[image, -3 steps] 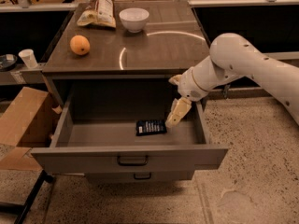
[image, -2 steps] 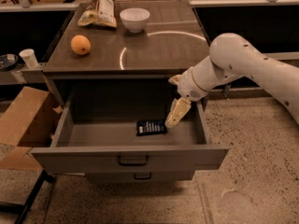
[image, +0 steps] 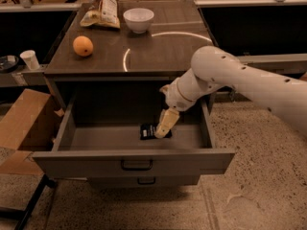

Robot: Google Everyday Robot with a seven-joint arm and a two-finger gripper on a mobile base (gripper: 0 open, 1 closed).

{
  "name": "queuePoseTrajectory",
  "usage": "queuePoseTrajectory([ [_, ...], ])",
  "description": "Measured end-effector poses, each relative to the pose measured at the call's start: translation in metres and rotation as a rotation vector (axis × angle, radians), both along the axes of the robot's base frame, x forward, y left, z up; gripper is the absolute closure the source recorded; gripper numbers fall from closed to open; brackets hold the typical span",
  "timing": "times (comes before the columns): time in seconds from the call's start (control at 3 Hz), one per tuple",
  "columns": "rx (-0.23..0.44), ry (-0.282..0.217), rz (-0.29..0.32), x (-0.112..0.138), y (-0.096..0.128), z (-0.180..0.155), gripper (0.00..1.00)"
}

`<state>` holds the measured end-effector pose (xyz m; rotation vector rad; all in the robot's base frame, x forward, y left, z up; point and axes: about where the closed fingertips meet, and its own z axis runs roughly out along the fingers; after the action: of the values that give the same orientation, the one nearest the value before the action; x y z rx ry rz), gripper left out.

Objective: Pick rxbar blueberry from top drawer and place on counter

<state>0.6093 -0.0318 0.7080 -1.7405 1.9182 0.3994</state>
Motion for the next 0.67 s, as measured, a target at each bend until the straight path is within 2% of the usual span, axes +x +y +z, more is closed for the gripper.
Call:
queuePoseTrajectory([
  [0.33, 0.018, -0.003, -0.008, 0.006, 0.015, -0.014, 0.00],
  [0.67, 0.061, 0.011, -0.022, 0.010, 0.017, -0.039, 0.00],
])
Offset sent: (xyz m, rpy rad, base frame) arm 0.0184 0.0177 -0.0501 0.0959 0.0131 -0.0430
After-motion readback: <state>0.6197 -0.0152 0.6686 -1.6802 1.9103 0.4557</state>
